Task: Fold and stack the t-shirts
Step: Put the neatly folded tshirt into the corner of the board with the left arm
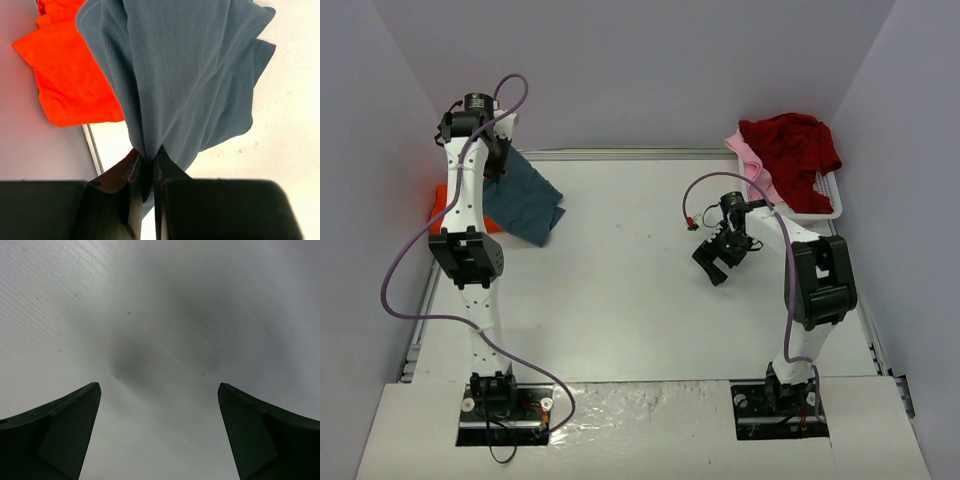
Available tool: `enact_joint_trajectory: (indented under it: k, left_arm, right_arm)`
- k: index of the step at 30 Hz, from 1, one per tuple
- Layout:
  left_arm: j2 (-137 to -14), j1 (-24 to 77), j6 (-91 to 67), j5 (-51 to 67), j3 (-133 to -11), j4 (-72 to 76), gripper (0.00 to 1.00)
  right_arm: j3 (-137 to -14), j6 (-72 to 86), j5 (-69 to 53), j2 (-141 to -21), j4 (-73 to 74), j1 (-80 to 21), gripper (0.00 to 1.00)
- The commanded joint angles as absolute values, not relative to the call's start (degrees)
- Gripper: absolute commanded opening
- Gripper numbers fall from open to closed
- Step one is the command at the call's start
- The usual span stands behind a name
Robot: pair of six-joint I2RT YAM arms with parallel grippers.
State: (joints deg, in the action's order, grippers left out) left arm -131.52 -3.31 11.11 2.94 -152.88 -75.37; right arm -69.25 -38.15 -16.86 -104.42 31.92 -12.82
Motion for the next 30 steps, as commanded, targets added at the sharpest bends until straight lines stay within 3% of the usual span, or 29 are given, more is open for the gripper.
enact_joint_trajectory:
  k: [1,12,30]
  left_arm:
    - [-126.04,-2.73,12.39,0.53,-155.04,-75.06,0.02]
    - [-125.95,-0.97,16.70,-6.24,-154.60,-72.25,0.02]
    - [-122.61,1.76,14.51,-2.99,-155.39,-68.29,0.02]
  right_arm:
    - [-68.64,-38.50,-15.38,-105.38,33.75,-13.36,1.00]
    - [-68.29,-38.50,-14.41,-106.08,33.84,-13.80,1.00]
    - [-67.76,-38.23,-12.48,-108.46,33.75,-14.24,1.00]
